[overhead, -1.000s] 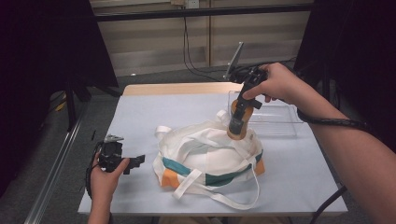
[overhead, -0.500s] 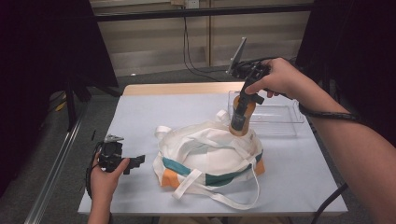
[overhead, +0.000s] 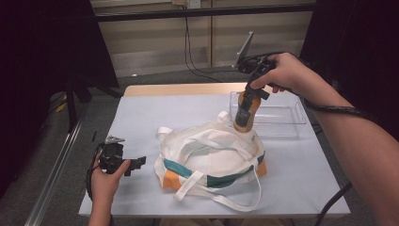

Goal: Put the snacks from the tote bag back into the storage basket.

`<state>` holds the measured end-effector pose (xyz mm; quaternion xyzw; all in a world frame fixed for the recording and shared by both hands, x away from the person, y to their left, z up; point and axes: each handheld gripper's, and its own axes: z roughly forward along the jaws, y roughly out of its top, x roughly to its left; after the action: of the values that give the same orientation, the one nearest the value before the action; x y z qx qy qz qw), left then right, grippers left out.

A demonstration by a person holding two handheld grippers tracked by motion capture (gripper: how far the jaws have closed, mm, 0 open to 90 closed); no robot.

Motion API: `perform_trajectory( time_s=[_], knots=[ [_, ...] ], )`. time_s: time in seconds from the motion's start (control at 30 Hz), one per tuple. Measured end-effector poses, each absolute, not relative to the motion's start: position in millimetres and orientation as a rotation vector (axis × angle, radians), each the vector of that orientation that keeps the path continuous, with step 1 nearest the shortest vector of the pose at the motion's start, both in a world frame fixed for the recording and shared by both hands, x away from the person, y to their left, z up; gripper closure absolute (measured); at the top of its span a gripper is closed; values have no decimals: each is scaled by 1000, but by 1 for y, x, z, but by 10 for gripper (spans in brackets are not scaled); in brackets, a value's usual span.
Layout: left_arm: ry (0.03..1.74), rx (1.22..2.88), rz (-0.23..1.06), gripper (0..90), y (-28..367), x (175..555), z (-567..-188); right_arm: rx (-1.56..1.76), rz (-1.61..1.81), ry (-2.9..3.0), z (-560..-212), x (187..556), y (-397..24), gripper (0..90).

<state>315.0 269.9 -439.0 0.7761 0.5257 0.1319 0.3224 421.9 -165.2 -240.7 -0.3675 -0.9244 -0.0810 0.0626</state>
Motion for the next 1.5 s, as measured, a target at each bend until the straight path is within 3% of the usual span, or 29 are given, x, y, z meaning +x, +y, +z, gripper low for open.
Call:
perform_trajectory(
  time_s=[1.5],
  knots=[
    [1385,2043,365,24,273,313,-438,-1195,-196,-2795,-254,456,-180,298]
  ],
)
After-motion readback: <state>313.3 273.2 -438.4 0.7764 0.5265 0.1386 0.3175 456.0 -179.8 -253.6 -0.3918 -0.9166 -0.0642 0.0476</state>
